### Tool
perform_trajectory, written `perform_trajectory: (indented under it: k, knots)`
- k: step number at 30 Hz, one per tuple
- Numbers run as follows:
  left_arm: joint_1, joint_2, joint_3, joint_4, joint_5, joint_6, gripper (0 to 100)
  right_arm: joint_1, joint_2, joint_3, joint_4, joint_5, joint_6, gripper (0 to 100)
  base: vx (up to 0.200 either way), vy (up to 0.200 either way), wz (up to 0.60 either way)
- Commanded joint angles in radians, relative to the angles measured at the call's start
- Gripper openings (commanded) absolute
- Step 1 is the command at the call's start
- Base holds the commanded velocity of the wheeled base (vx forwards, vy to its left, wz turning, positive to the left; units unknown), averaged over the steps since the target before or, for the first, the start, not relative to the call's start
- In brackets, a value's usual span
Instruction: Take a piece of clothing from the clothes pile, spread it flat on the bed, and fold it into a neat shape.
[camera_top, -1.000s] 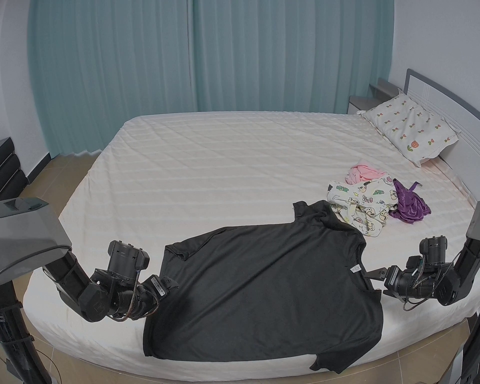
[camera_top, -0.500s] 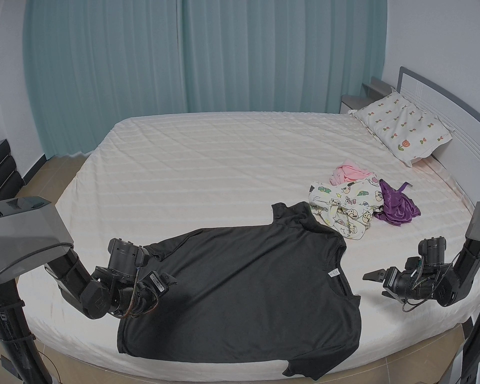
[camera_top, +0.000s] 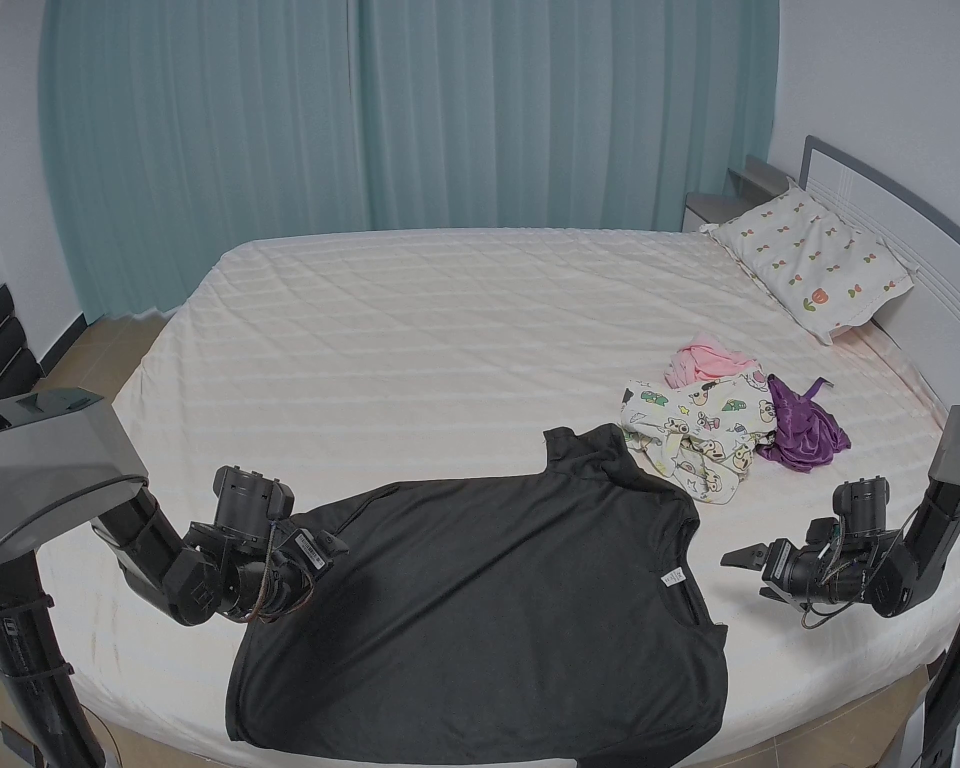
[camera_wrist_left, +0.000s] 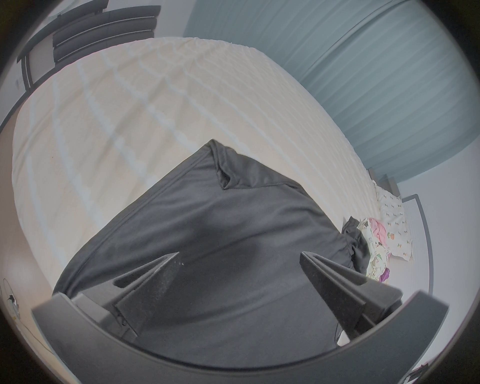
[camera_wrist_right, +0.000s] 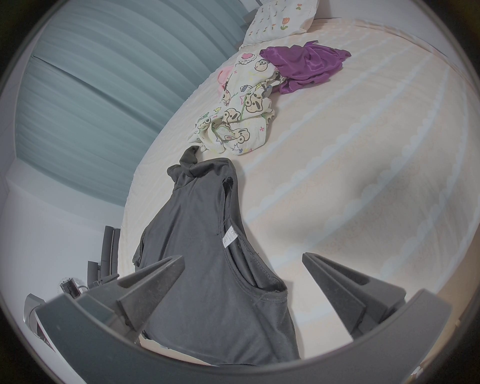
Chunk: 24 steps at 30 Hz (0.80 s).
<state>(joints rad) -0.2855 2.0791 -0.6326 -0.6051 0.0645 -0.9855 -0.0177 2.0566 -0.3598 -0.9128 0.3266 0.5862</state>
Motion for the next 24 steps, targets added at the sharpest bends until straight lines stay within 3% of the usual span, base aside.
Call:
perform_trajectory:
  k: [1, 9, 15, 24]
  knots:
    - [0.009, 0.059, -0.064, -0.001, 0.012, -0.001, 100, 0.001, -0.001, 0.002, 0.000, 0.000, 0.000, 100, 0.000, 0.000, 0.00]
    - [0.022, 0.225, -0.254, 0.007, 0.147, -0.019, 100, 0.007, -0.001, 0.012, -0.009, 0.000, 0.000, 100, 0.000, 0.000, 0.00]
    - [0.023, 0.318, -0.369, 0.010, 0.215, 0.056, 100, 0.010, 0.008, 0.039, -0.069, -0.003, 0.000, 100, 0.000, 0.000, 0.00]
    - [0.025, 0.349, -0.401, 0.011, 0.225, 0.105, 100, 0.010, 0.011, 0.042, -0.087, -0.003, 0.012, 100, 0.000, 0.000, 0.00]
